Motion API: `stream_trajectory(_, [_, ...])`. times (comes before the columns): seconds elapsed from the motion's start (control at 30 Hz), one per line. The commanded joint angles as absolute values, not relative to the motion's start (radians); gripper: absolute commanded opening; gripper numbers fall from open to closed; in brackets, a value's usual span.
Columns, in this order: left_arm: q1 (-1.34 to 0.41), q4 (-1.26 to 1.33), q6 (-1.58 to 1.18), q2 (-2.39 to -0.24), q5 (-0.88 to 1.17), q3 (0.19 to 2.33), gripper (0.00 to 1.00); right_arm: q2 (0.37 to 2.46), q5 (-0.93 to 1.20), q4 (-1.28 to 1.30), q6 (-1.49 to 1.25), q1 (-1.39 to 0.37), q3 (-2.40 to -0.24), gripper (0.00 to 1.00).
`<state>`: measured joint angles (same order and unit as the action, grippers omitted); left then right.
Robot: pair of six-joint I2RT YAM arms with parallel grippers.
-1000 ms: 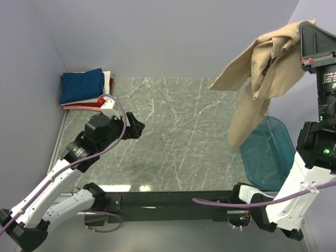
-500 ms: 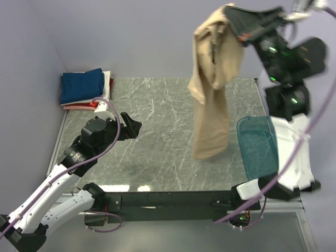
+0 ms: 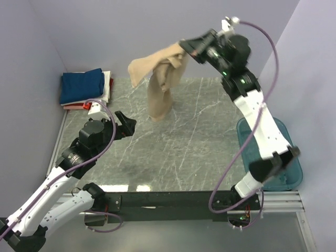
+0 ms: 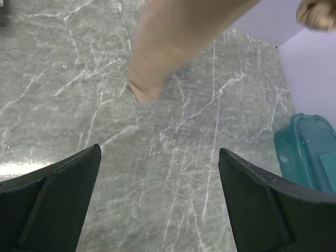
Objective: Fold and stack the t-shirts
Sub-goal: Move the tshirt to the center of the board, then flatten the tshirt out
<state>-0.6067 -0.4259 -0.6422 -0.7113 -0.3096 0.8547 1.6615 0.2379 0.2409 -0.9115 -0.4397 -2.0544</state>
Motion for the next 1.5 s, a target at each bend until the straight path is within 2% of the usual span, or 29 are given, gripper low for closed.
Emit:
stream_trajectory(0.0, [-0.607,-0.379,-0.653,-0.736,-0.319,0.848,0.99,1.41,0.319,0.002,-0.99,-0.284,-1.711,0.0])
stream_trajectory(0.1, [-0.607,-0.35,-0.664,-0.765,-0.299,0.833,1.0,1.306,0.388,-0.034,-0.99,-0.131,-1.405,0.0])
stream_trajectory(0.17, [-0.607,-0.321,-0.675,-0.779,-0.292,0.812,0.99,1.27,0.403,-0.008,-0.938,-0.065,-1.227,0.13])
stream_trajectory(0.2, [-0.607,-0.311,-0.681,-0.797,-0.285,0.804,1.0,1.266,0.411,0.021,-0.911,-0.054,-1.182,0.3])
stream_trajectory(0.23, [-0.607,-0.304,-0.684,-0.807,-0.285,0.792,0.99,1.262,0.404,0.047,-0.881,-0.043,-1.142,0.4])
stream_trajectory(0.3, [-0.607,-0.288,-0.692,-0.836,-0.281,0.785,1.0,1.264,0.356,0.136,-0.804,-0.044,-1.067,0.52])
stream_trajectory(0.37, [-0.607,-0.285,-0.695,-0.854,-0.276,0.784,0.99,1.25,0.325,0.175,-0.757,-0.079,-1.002,0.54])
stream_trajectory(0.53, [-0.606,-0.25,-0.713,-0.888,-0.278,0.767,0.99,1.197,0.073,0.221,-0.712,-0.218,-0.921,0.6])
stream_trajectory(0.77, [-0.574,-0.17,-0.788,-0.988,-0.269,0.785,0.99,1.316,0.021,0.144,-0.744,-0.31,-0.893,0.61])
stream_trajectory(0.97, [-0.497,-0.169,-0.822,-1.104,-0.183,0.877,1.0,1.586,-0.076,0.199,-0.68,-0.408,-1.113,0.59])
stream_trajectory(1.13, [-0.44,-0.184,-0.815,-1.098,-0.134,0.888,0.99,1.773,-0.152,0.253,-0.635,-0.445,-1.258,0.59])
stream_trajectory(1.47, [-0.348,-0.204,-0.796,-1.045,-0.077,0.87,0.99,1.965,-0.236,0.35,-0.617,-0.505,-1.428,0.54])
